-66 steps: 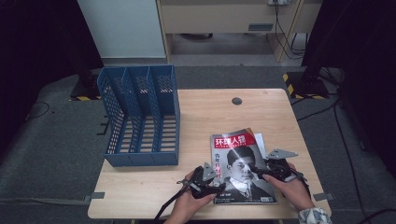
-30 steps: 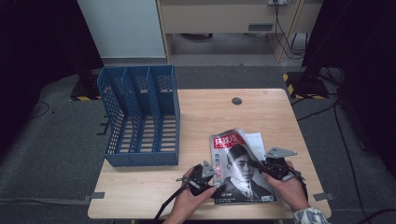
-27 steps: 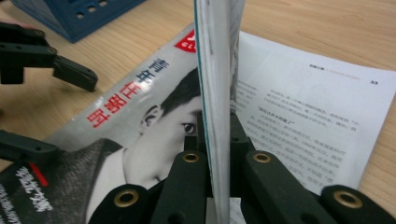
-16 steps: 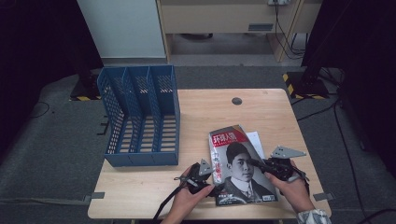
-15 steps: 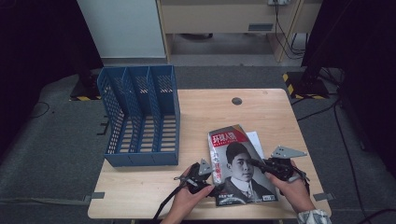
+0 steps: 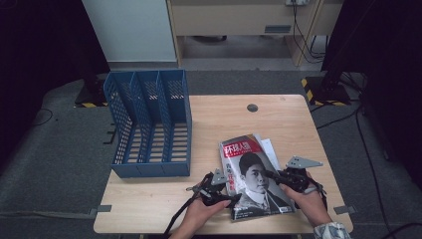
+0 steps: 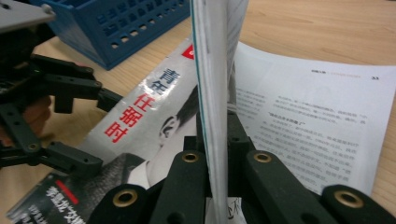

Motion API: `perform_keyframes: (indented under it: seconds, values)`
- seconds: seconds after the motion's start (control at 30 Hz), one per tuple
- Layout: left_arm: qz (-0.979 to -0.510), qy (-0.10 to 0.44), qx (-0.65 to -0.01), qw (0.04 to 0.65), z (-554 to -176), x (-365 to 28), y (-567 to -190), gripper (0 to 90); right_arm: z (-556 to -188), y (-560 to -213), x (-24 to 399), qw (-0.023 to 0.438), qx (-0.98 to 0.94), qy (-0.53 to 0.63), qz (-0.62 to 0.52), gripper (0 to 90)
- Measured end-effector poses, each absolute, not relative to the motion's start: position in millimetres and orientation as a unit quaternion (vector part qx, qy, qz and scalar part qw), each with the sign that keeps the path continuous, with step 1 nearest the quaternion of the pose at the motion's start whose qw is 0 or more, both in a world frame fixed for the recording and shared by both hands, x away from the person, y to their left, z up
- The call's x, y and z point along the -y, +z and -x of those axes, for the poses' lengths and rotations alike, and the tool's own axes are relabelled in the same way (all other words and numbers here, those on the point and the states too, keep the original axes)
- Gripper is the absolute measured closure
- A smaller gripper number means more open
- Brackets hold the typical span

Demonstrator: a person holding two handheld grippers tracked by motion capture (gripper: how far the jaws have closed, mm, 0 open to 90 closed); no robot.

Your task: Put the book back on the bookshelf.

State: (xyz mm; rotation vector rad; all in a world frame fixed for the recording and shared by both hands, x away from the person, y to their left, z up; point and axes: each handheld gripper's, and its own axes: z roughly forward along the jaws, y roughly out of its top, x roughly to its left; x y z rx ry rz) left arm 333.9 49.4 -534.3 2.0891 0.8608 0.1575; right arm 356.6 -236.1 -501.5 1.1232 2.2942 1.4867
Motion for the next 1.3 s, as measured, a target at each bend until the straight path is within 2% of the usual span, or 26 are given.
perform_keyframes:
  seconds: [0.07, 0.2, 0.27, 0.37, 0.4, 0.47, 0.57, 0.6, 0.67, 0.73, 0.93, 1.17, 1.3]
  values:
    - [-0.838, 0.076, -0.342, 0.42, -333, -48, -534, 27.3, -358, -504, 235, 0.098, -0.777, 0.491, -0.381, 87.3]
    - [-0.838, 0.08, -0.342, 0.417, -333, -47, -534, 28.1, -358, -507, 233, 0.107, -0.783, 0.482, -0.378, 84.5]
    - [-0.839, 0.082, -0.341, 0.416, -333, -48, -534, 29.6, -359, -509, 231, 0.114, -0.791, 0.468, -0.378, 74.9]
    - [-0.84, 0.086, -0.339, 0.415, -332, -48, -534, 31.8, -361, -513, 229, 0.129, -0.798, 0.443, -0.389, 51.5]
    - [-0.84, 0.088, -0.338, 0.415, -332, -48, -534, 31.8, -361, -514, 228, 0.133, -0.799, 0.434, -0.393, 47.3]
    - [-0.841, 0.09, -0.338, 0.413, -331, -47, -534, 31.9, -361, -515, 230, 0.141, -0.797, 0.427, -0.403, 33.2]
    - [-0.841, 0.093, -0.337, 0.412, -331, -47, -534, 32.2, -362, -516, 237, 0.184, -0.789, 0.402, -0.428, 19.5]
    - [-0.841, 0.092, -0.337, 0.413, -331, -47, -534, 32.3, -363, -516, 241, 0.2, -0.785, 0.393, -0.434, 18.6]
    - [-0.841, 0.092, -0.337, 0.413, -331, -47, -534, 32.6, -365, -518, 248, 0.205, -0.778, 0.387, -0.45, 19.9]
    - [-0.841, 0.092, -0.337, 0.413, -331, -47, -534, 32.7, -366, -520, 253, 0.193, -0.779, 0.385, -0.457, 24.0]
    - [-0.841, 0.089, -0.337, 0.414, -332, -48, -534, 33.7, -366, -528, 249, 0.163, -0.791, 0.372, -0.458, 28.6]
    - [-0.842, 0.072, -0.341, 0.412, -338, -48, -530, 34.9, -364, -532, 246, 0.165, -0.798, 0.362, -0.453, 29.9]
    - [-0.841, 0.072, -0.342, 0.414, -340, -45, -526, 35.9, -363, -531, 247, 0.164, -0.798, 0.36, -0.454, 33.6]
